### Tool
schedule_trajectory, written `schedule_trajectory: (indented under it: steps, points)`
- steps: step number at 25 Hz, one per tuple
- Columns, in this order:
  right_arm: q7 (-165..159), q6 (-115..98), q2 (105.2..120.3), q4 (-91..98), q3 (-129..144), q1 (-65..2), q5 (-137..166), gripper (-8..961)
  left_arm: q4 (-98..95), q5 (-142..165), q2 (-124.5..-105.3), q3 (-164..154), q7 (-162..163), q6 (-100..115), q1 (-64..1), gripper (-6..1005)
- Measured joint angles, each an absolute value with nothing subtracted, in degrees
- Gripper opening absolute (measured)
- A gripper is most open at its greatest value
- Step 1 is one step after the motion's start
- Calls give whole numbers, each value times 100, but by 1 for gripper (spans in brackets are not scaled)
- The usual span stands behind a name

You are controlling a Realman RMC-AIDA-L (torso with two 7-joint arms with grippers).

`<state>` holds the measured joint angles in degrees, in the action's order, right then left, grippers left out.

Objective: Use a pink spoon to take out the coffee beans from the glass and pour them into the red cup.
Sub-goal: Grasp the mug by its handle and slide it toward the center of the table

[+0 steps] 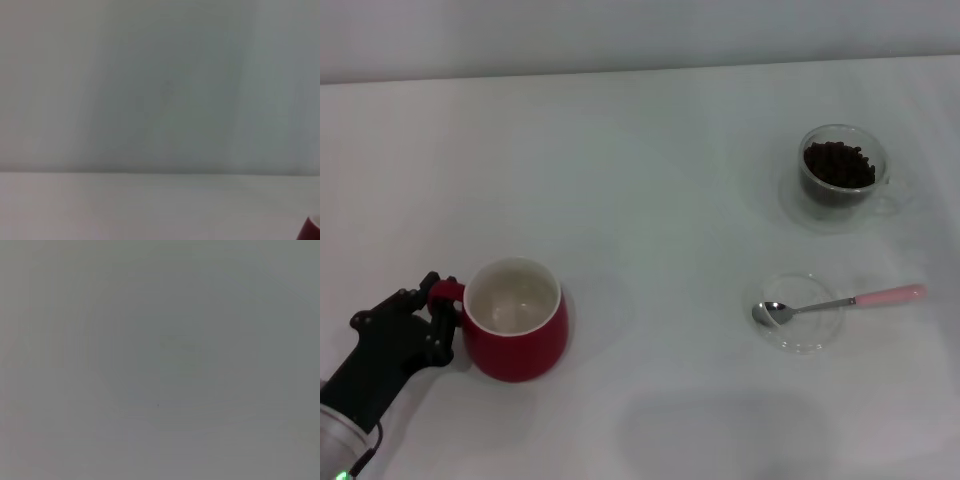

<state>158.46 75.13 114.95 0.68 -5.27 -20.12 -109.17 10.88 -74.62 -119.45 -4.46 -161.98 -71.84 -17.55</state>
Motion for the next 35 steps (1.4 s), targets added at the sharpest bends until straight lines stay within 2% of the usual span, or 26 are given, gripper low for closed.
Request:
schedule_trajectory:
  steps: [8,35]
  points:
    - [15845,7518,11495,42,-527,-2013,-10910,650,1008,-7432,-11929,-449,-16198,-7091,-2038,161]
    - [15849,7487,11504,91,-527,-2063,-10932,640,1052,-6290,-11937,-443,-15839,-5687,-3834,152]
